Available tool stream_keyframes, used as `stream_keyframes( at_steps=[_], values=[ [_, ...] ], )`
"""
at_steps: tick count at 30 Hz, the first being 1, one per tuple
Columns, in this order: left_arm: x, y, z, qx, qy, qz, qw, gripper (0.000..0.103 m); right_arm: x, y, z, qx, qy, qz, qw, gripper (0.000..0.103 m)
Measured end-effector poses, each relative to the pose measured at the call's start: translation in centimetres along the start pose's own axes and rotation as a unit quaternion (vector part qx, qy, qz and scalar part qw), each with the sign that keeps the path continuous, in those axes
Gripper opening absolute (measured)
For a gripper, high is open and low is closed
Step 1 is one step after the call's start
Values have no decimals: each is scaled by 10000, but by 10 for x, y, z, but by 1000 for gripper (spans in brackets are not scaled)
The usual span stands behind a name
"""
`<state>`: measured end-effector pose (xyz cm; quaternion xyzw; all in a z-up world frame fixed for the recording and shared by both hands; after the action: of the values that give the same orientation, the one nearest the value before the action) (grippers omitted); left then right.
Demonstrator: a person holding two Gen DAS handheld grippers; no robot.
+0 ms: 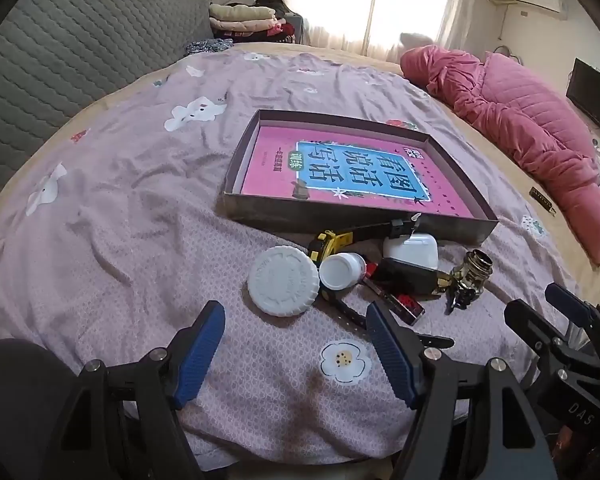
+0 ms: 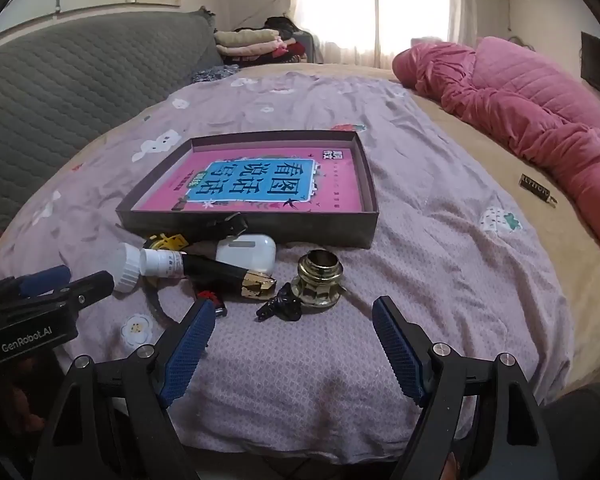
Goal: Organize rigid objects
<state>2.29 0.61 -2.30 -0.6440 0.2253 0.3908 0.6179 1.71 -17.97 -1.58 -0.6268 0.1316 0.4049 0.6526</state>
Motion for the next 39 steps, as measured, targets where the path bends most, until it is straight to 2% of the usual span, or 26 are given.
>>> stream_keyframes(
  at_steps=[39],
  values=[
    [-4, 1, -2, 63, -38, -59, 10000, 73, 3, -8, -7, -16, 16, -52, 10000, 82]
  ],
)
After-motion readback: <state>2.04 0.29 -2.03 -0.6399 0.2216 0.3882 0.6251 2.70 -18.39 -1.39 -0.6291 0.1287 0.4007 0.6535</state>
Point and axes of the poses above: each gripper's, at about its wrist camera, not at the fingertips, and x roughly the way its jaws point, z to its left, y to its underside, the point moved 3 cm from there along x, roughly the way its jaws point, and after that the axes turned 13 degrees about -y, right-handed, at the moved point
